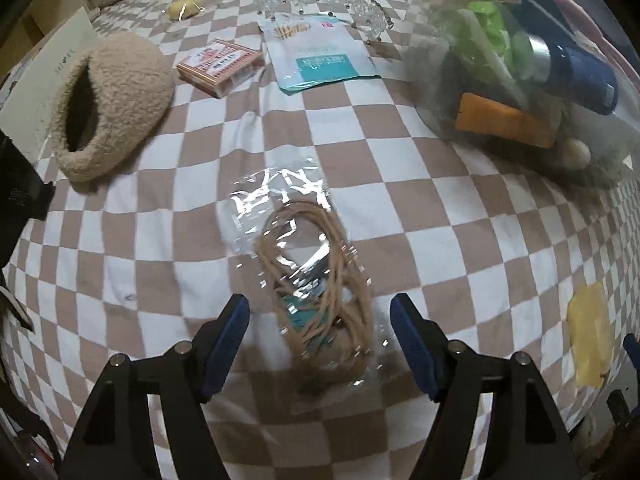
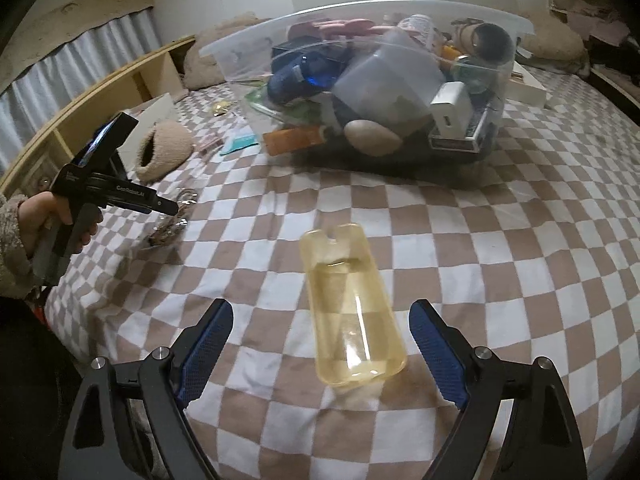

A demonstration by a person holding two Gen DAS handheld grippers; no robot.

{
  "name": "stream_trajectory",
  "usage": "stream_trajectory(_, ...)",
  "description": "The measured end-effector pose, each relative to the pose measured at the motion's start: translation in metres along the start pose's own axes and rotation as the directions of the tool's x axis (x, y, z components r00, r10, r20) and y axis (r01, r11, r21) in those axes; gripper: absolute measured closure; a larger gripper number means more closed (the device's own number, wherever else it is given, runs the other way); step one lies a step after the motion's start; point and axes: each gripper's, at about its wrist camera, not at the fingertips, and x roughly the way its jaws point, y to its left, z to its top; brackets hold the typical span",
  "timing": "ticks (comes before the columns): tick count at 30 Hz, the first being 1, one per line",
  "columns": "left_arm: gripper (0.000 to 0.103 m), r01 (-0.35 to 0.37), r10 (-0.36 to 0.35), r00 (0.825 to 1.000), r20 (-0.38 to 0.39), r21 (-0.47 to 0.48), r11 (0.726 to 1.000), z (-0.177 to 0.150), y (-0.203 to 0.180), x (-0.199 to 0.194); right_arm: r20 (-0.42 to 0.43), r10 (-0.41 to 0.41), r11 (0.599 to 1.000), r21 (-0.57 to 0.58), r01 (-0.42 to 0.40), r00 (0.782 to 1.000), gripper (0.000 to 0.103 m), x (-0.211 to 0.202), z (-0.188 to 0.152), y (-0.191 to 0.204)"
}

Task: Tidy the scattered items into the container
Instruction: 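Lift the cord bag and yellow tray and carry both toward the clear box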

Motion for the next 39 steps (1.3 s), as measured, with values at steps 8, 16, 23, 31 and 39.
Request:
stream_trajectory(8,0.005,-0.064,0.065,0.993,-0.100,0.011,0.998,0.013,-0.010,0.032,-0.082,-0.026,1.000,0.012,0.027,0.996,0.000,0.022,0.003,-0.014)
stream_trajectory(16,0.000,-0.017,0.003,0.982,-0.191,-0.069,0.997,0.012,0.008,0.049,-0.162,-0.037,0.999,-0.028,0.033,0.986,0.000,0.044,0.004,-0.017)
stream_trajectory(23,0.000,-0.006,-0.013,0.978,-0.210,-0.090,0.996,0.012,0.017,0.051,-0.217,0.007,0.998,0.058,0.005,0.976,0.000,0.058,-0.002,-0.021)
stream_trajectory(31,0.034,-0.029,0.024,0.993,-0.117,-0.038,0.999,0.014,0.019,0.038,-0.180,0.007,0.999,0.048,0.002,0.984,0.024,0.056,-0.010,-0.015)
stream_trajectory(39,0.065,0.032,-0.033,0.999,-0.039,-0.012,0.999,0.017,0.019,0.022,-0.137,0.023,0.999,0.037,-0.019,0.990,0.051,0.046,-0.007,-0.010)
